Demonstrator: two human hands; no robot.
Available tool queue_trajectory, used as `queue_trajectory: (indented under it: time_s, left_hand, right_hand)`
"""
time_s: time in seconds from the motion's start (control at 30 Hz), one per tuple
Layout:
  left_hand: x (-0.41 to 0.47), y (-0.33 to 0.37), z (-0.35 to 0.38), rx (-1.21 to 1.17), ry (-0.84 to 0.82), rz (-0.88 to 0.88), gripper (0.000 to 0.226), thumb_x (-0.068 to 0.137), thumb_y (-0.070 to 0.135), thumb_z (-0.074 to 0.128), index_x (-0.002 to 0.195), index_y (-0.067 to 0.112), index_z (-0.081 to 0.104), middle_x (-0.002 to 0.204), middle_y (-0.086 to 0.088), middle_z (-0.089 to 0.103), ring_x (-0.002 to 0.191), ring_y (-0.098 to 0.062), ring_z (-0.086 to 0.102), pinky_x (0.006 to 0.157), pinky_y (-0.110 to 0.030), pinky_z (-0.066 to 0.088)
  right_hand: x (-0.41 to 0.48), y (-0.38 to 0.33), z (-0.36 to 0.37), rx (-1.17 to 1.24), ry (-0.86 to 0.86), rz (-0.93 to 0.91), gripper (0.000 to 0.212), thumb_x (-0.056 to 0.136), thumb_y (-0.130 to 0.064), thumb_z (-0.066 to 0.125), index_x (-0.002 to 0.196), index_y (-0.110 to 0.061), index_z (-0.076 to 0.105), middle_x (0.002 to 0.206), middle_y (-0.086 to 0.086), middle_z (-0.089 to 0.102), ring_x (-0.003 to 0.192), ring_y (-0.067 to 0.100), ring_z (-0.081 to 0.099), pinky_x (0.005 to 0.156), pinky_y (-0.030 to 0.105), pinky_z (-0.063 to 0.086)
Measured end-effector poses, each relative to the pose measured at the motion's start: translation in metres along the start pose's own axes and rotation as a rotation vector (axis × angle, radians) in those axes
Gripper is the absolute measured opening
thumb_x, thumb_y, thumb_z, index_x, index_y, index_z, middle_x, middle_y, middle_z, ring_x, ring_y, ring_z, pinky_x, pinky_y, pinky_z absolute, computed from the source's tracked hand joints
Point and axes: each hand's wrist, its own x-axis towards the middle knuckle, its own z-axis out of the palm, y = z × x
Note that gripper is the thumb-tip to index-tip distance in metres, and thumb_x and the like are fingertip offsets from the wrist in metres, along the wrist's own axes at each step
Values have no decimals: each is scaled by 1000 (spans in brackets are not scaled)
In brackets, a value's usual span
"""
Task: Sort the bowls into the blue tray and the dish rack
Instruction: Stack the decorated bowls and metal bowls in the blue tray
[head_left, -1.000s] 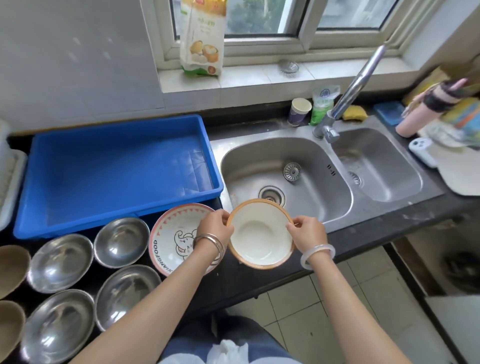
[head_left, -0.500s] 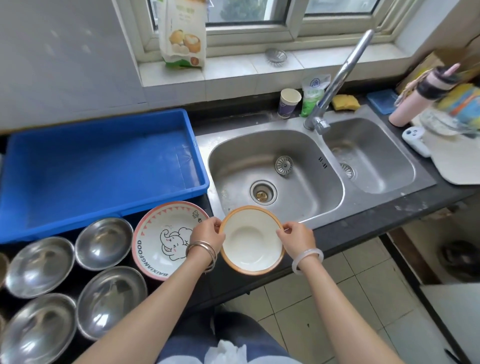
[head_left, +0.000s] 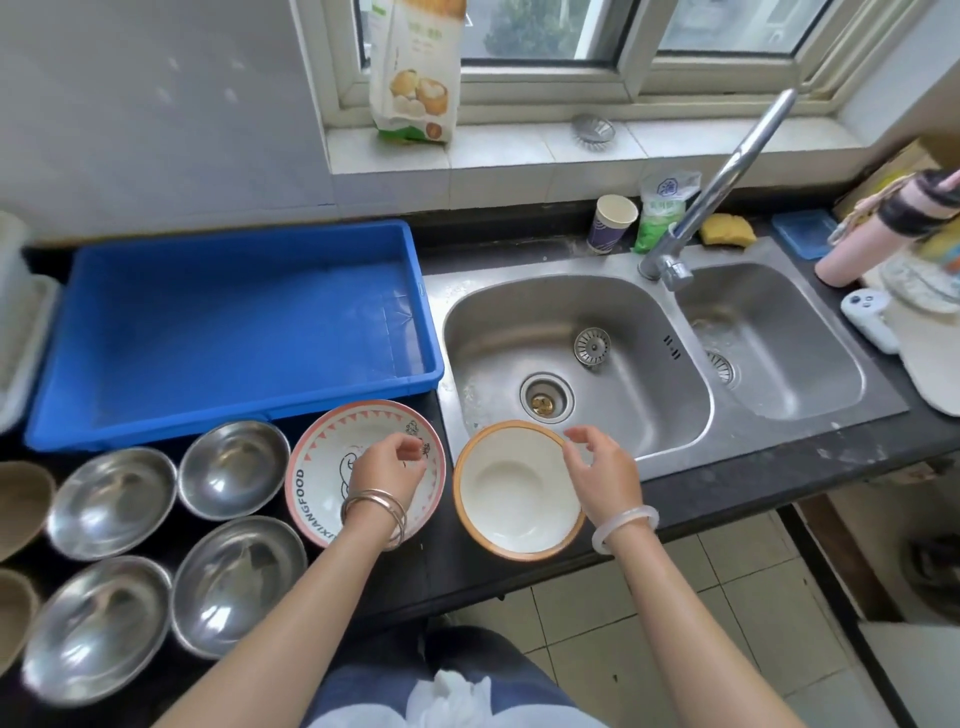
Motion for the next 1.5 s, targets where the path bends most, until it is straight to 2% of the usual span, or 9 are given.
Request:
queue_trajectory:
  time_s: [0.17,0.33,0.57,0.87,1.07,1.17,1.27,1.4,1.5]
  left_hand:
    - [-5,-24,-37,51,198,-96,37,84,13,62,121,12,59,126,-6,61,98,-22,61,84,-30,46]
    - [-11,-47,-54,48,282,-187,48,81,8,62,128,12,54,132,-15,50,113,-30,55,98,-35,42]
    - [-12,-62,-52,29,273,-254,41,80,6,56,119,18,55,108,-11,64,92,-30,62,71,-34,49]
    - [-4,-70,-59,-124,392,-332,31,82,-1,53,108,12,63,106,-5,69,89,-18,60,70,-26,42]
    - [2,-67,-87,-318,469,-295,10,82,16,64,90,20,66,85,8,67,81,-12,60,66,-18,41]
    - [8,-63,-111,-432,498,-236,5,80,17,68,82,20,64,81,6,66,78,-13,62,60,-14,42]
    - [16,-62,-134,-556,505,-231,5,82,17,65,87,15,64,92,-7,69,82,-22,65,74,-31,54]
    - [37,-67,-162,-710,510,-241,4,88,16,57,90,16,60,96,-9,65,74,-18,62,60,-29,56]
    - [60,-76,-186,-781,511,-257,10,88,14,58,97,13,62,104,-14,65,82,-25,61,67,-35,55]
  right_hand:
    - [14,-56,31,6,-206,-222,25,95,-24,47,111,-15,64,113,1,67,103,16,60,85,22,42]
    - [33,-94,77,-243,-433,-252,32,95,-29,43,118,-14,60,114,8,67,100,25,62,80,30,45]
    - [55,-111,110,-455,-626,-314,25,94,-27,45,106,-18,63,98,7,67,80,21,55,66,27,39]
    - [59,-117,109,-366,-618,-309,15,90,-15,51,92,-12,66,88,9,67,80,30,66,73,43,59]
    - [64,-136,96,-215,-614,-265,14,87,-11,55,88,-12,69,87,15,70,74,34,71,67,46,60]
    - [69,-158,92,-101,-580,-249,13,85,-10,59,82,-19,66,78,8,70,65,30,71,57,41,61]
    - [75,-185,93,-14,-554,-250,16,85,-9,60,79,-23,64,67,-2,67,57,20,71,49,32,60]
    - [83,-221,112,86,-565,-200,13,87,-9,58,88,-20,64,65,-1,70,55,16,71,50,29,59]
    - [88,-248,134,164,-552,-168,12,88,-9,57,93,-17,63,67,1,70,54,14,70,46,24,56]
